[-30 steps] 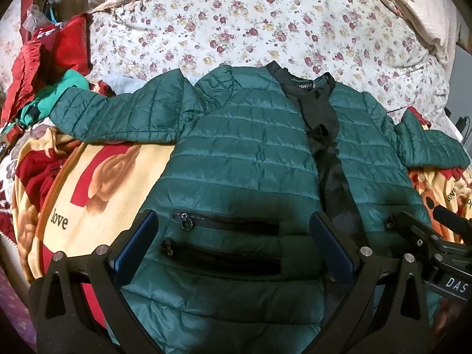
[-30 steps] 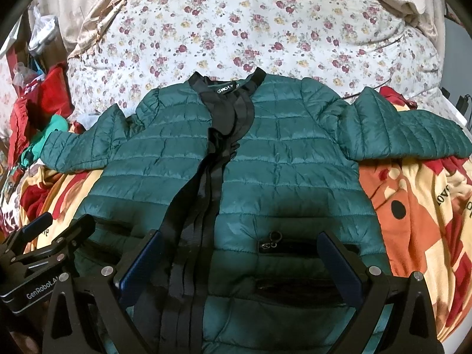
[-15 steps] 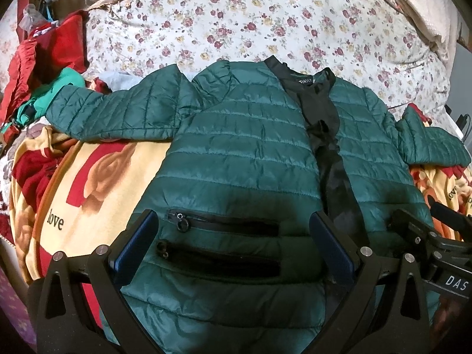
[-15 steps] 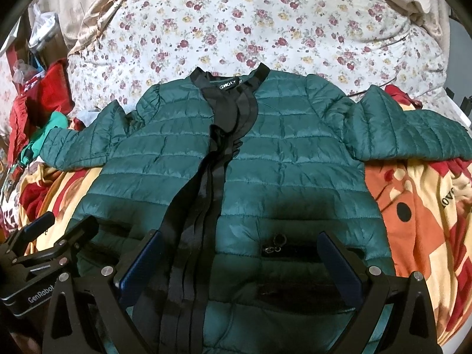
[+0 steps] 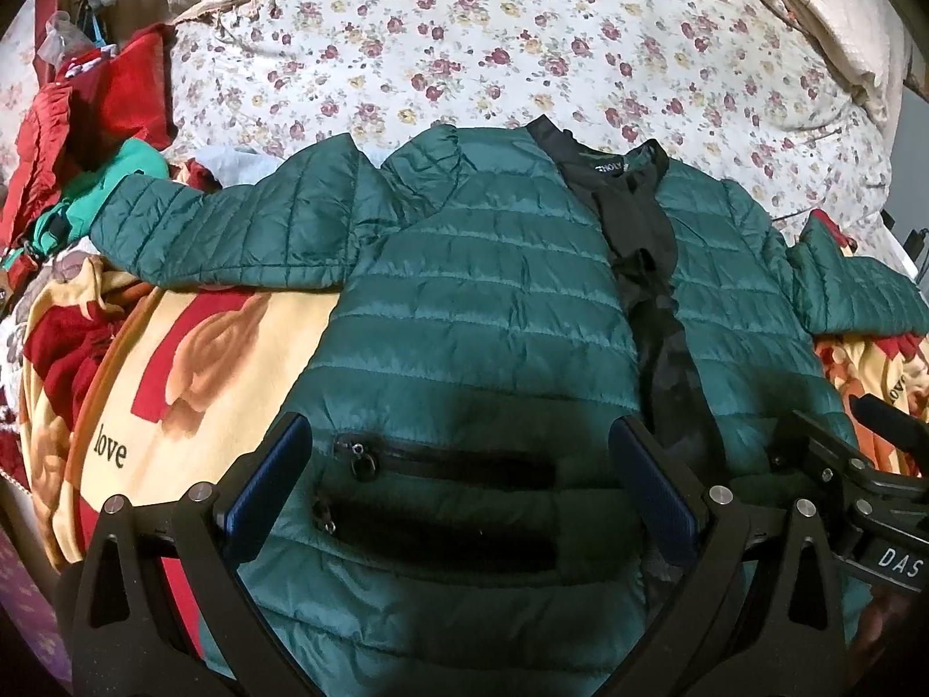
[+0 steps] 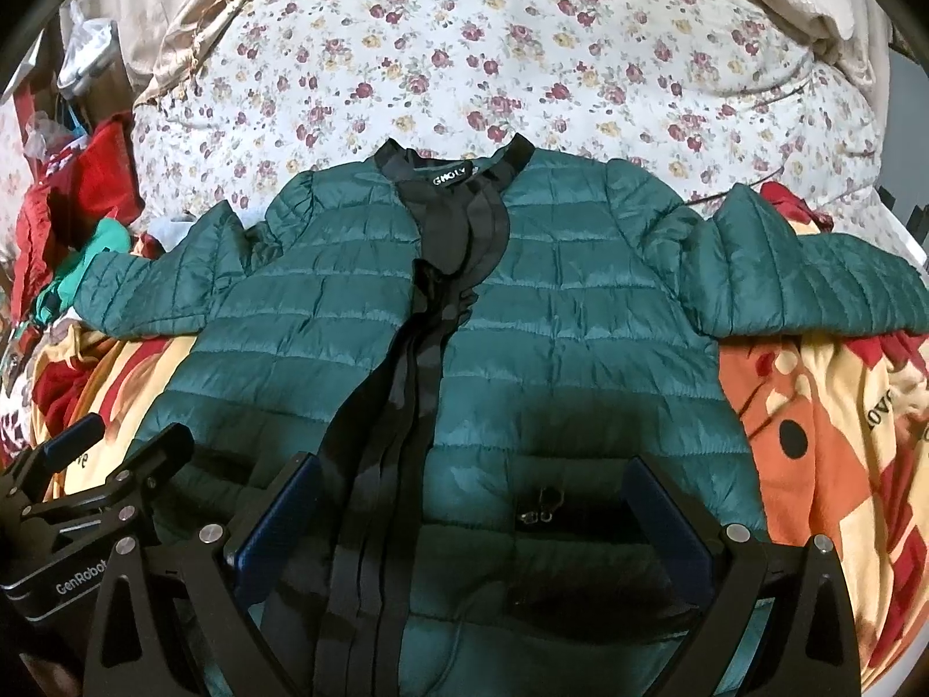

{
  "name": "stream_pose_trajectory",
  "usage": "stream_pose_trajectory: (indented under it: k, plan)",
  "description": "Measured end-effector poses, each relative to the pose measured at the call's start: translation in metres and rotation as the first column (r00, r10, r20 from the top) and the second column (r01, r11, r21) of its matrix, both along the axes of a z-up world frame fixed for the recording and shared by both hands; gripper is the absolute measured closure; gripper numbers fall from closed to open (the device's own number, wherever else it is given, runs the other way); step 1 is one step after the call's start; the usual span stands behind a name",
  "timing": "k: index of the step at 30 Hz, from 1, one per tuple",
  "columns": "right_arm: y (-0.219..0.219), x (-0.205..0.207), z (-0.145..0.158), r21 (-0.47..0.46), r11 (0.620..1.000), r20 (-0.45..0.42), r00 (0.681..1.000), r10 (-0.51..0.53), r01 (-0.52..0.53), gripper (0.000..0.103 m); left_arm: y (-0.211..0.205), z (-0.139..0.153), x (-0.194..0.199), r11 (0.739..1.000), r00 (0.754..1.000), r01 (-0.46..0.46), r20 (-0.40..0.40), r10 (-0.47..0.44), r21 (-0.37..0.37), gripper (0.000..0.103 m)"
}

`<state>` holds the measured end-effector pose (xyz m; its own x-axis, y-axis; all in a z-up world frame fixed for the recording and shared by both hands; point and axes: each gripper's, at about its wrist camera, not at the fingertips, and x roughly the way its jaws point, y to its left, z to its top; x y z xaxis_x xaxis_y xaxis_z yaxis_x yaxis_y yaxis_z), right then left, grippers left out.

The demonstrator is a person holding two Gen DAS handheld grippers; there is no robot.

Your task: Fold large clothes

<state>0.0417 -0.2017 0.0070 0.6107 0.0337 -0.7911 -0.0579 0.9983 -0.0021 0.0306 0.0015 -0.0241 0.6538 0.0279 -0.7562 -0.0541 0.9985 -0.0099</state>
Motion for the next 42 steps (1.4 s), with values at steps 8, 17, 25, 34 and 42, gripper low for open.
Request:
stream_pose_trajectory:
  k: [8,17,25,34,42]
  plan:
    - [0.000,0.009,0.000,0.012,1.000,0.003,1.000,-0.002,0.002,0.000,0.009,0.001,0.012,1.000,1.000,-0.026,0.005,0.026,-0.002,0.001]
    - [0.010,0.034,-0.006,0.023,1.000,0.007,1.000,0.009,-0.009,0.000,0.031,0.004,0.034,0.997,0.997,-0.078,0.029,0.077,0.025,0.001]
    - [0.023,0.068,-0.018,0.063,0.998,-0.019,1.000,0.024,-0.023,0.000,0.058,-0.001,0.064,0.991,0.992,-0.130,0.012,0.130,0.037,0.001]
    - [0.030,0.096,-0.028,0.101,0.994,-0.059,0.997,0.044,-0.037,0.000,0.110,-0.009,0.096,0.974,0.975,-0.222,0.002,0.222,0.049,0.001]
    - [0.038,0.107,-0.030,0.104,0.993,-0.073,0.995,0.069,-0.061,0.000,0.170,-0.012,0.123,0.946,0.948,-0.316,-0.007,0.317,0.071,0.001]
